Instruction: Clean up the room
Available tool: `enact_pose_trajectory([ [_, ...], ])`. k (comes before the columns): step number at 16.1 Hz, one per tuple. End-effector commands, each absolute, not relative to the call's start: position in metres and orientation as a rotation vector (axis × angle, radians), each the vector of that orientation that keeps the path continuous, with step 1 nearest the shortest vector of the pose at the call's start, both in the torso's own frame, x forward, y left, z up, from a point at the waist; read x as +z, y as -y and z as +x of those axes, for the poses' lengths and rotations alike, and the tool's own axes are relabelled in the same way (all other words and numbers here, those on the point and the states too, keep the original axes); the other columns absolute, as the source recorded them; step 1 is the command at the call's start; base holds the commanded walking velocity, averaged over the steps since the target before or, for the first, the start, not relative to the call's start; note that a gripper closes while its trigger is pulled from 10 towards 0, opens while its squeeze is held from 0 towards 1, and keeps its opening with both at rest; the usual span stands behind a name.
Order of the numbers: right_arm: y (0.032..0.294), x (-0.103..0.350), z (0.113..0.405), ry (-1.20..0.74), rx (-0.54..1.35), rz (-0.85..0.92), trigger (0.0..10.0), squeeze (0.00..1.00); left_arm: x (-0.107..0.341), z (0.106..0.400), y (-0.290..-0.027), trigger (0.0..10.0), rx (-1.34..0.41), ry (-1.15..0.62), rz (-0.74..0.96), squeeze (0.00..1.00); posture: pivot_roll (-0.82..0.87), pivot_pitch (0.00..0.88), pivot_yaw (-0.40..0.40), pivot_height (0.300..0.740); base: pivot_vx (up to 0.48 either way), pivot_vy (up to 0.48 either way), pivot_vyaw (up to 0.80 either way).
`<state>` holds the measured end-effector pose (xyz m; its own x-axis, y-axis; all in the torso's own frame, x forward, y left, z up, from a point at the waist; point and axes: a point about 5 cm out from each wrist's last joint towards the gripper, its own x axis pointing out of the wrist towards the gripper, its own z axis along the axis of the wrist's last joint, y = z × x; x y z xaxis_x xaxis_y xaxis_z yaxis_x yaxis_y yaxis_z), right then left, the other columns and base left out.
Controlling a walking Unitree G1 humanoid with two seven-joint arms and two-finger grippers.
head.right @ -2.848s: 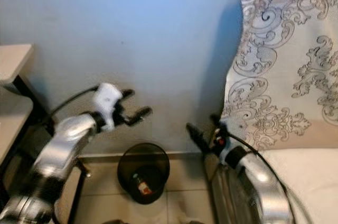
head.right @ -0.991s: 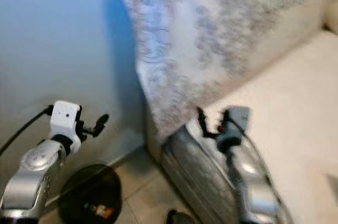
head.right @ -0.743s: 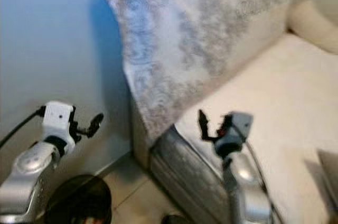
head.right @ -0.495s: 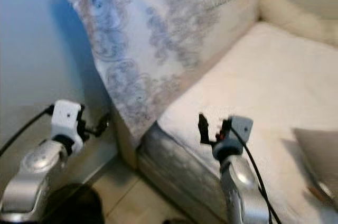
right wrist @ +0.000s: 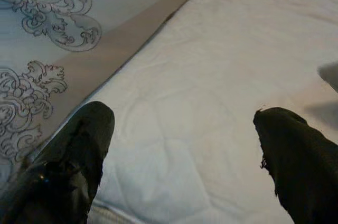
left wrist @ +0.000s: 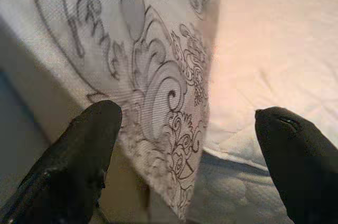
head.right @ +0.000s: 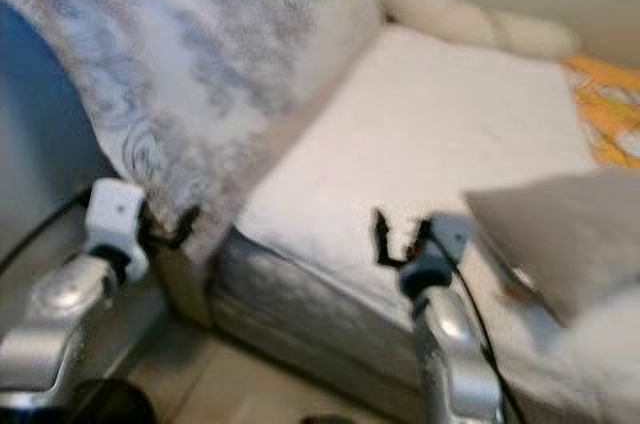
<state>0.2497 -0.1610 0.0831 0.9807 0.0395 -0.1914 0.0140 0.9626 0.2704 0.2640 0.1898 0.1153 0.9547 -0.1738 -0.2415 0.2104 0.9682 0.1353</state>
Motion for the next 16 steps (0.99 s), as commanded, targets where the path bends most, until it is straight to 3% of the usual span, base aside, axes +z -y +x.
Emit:
enact_pose_trajectory([
  [1,0.1683,0.0839,0.2489,-0.195,-0.007,0.241,10.0,0.00,0.1165,0.2656,-0.1836,10.0,-0.211,-0.224,0.151,0.81,0.03,0.000,-0.047,0.740,0.000,0.000,-0.78],
  [13,0.1664,0.0881,0.2535,-0.171,-0.031,0.199,10.0,0.00,0.1188,0.2706,-0.1792,10.0,-0.191,-0.174,0.126,0.75,0.02,0.000,-0.051,0.740,0.000,0.000,-0.77],
  [16,0.1660,0.0896,0.2560,-0.163,-0.008,0.189,10.0,0.00,0.1203,0.2722,-0.1798,10.0,-0.183,-0.163,0.126,0.76,0.02,0.000,-0.049,0.740,0.000,-0.226,-0.21],
])
